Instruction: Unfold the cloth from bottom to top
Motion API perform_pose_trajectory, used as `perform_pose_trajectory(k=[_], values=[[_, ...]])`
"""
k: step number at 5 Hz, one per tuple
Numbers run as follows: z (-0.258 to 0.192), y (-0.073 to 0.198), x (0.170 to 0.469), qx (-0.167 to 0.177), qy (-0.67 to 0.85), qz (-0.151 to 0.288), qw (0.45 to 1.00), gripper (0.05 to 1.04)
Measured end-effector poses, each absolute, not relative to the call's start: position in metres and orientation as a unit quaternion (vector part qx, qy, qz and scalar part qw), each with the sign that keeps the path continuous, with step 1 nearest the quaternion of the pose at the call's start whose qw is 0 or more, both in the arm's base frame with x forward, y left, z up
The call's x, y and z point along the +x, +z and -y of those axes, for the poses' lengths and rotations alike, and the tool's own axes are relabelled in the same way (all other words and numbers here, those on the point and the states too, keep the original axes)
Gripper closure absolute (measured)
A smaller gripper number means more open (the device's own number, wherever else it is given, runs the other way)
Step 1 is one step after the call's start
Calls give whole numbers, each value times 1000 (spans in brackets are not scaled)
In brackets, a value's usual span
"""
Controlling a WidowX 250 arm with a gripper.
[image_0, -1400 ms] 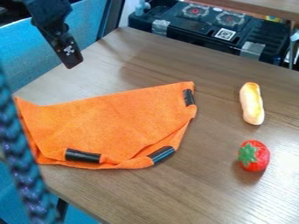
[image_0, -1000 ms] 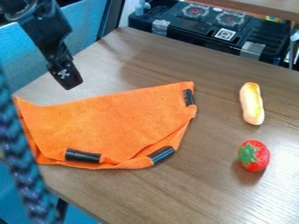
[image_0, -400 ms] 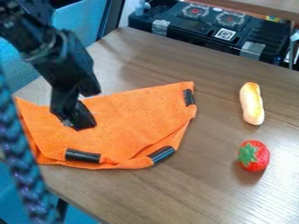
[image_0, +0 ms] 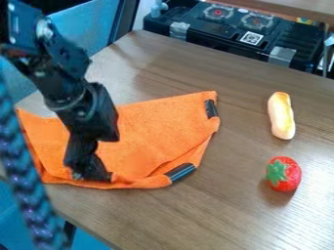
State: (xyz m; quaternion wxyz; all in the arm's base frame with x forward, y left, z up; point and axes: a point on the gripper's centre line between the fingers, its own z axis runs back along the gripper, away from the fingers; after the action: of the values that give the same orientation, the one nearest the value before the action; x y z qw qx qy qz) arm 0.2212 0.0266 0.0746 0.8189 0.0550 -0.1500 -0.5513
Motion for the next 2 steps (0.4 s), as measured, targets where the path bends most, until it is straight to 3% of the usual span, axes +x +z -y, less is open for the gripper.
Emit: perform_pose_trajectory(k=[2], values=[[-31, 63, 203, 51, -609, 112, 783, 83]])
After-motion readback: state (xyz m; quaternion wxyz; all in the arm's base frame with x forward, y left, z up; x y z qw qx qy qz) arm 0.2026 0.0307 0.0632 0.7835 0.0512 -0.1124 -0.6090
